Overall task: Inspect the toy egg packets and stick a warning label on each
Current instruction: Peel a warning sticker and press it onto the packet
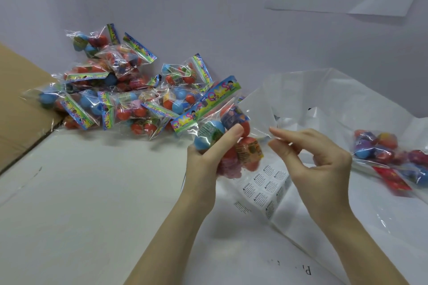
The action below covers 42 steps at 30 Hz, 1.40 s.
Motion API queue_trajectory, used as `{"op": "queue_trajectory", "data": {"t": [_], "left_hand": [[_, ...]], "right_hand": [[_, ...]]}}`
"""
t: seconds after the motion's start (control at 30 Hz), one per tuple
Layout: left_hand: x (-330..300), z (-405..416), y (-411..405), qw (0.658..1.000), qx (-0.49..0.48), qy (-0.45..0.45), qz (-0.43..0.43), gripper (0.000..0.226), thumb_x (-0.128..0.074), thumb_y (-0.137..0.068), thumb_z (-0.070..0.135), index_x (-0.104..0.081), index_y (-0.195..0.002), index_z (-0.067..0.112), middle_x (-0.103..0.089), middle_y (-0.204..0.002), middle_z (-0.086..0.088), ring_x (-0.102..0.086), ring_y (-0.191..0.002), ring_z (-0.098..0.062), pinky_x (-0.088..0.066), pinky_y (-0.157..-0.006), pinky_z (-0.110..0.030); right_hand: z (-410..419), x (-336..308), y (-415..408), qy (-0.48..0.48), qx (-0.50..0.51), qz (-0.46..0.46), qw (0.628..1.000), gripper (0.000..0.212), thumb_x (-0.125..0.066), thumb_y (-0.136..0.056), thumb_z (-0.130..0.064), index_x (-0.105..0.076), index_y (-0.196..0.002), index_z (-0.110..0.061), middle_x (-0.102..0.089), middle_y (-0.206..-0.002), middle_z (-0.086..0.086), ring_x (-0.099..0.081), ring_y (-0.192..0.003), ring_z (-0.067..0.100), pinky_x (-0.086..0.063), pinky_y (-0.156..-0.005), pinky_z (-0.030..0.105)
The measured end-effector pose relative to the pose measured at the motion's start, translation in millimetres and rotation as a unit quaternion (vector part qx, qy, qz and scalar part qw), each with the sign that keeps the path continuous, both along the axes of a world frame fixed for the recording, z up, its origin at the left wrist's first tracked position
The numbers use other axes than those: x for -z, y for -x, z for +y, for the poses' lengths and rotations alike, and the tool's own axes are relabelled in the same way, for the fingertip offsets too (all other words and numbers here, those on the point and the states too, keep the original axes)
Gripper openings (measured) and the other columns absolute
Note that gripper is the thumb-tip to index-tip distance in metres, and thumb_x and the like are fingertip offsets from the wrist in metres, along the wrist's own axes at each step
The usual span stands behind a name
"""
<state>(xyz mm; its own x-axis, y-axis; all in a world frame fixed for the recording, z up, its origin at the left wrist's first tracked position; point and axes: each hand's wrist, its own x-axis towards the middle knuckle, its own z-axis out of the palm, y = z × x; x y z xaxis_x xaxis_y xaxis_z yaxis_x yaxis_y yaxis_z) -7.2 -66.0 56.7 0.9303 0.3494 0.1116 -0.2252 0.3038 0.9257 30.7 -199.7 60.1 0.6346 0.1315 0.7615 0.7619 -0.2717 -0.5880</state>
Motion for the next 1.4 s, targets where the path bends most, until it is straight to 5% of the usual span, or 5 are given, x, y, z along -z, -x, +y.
{"op": "queue_trajectory", "data": {"t": [0.3,0.63,0.93,1.27,1.4], "left_hand": [[-1,2,0,1.0,-0.028,0.004,0.005,0.008,-0.069,-0.064,0.031,-0.074,-0.069,0.031,-0.065,-0.056,0.006,-0.059,-0.045,-0.011,-0.041,-0.035,-0.018],[4,3,-1,0.998,-0.032,-0.042,-0.03,0.009,-0.078,-0.058,0.023,-0.07,-0.06,0.02,-0.055,-0.044,0.0,-0.042,-0.032,-0.013,-0.031,-0.035,-0.016],[1,6,-1,0.998,-0.034,-0.038,0.042,0.018,-0.075,-0.047,0.036,-0.072,-0.058,0.022,-0.065,-0.053,0.004,-0.057,-0.038,-0.01,-0.039,-0.034,-0.015],[1,8,-4,0.996,0.023,0.005,0.084,0.027,-0.079,-0.05,0.039,-0.072,-0.069,0.02,-0.064,-0.058,0.001,-0.055,-0.039,-0.011,-0.038,-0.035,-0.014],[-1,14,-1,0.99,0.098,0.062,0.079,0.019,-0.064,-0.069,0.031,-0.065,-0.08,0.015,-0.062,-0.054,0.003,-0.058,-0.04,-0.009,-0.041,-0.036,-0.014]], "right_hand": [[-1,-1,-1,0.071,0.025,-0.048,0.996,0.01,-0.07,-0.071,-0.006,-0.073,-0.081,-0.006,-0.06,-0.065,0.003,-0.05,-0.061,0.008,-0.038,-0.064,0.005],[-5,-5,-8,-0.017,-0.105,0.328,0.939,0.028,-0.07,-0.073,0.004,-0.065,-0.059,-0.02,-0.064,-0.053,-0.011,-0.055,-0.053,0.003,-0.046,-0.058,0.012],[-8,-3,-6,0.141,-0.038,0.178,0.973,0.029,-0.063,-0.083,-0.005,-0.054,-0.067,-0.027,-0.063,-0.077,-0.014,-0.052,-0.078,-0.011,-0.032,-0.071,-0.001],[-6,-2,-4,0.116,-0.044,0.206,0.971,0.024,-0.056,-0.088,-0.009,-0.05,-0.07,-0.024,-0.068,-0.065,-0.009,-0.059,-0.067,0.0,-0.039,-0.065,0.009],[-3,-7,-4,-0.014,-0.108,0.303,0.947,0.018,-0.06,-0.083,0.001,-0.055,-0.076,-0.015,-0.068,-0.056,-0.005,-0.061,-0.053,0.004,-0.046,-0.06,0.01]]}}
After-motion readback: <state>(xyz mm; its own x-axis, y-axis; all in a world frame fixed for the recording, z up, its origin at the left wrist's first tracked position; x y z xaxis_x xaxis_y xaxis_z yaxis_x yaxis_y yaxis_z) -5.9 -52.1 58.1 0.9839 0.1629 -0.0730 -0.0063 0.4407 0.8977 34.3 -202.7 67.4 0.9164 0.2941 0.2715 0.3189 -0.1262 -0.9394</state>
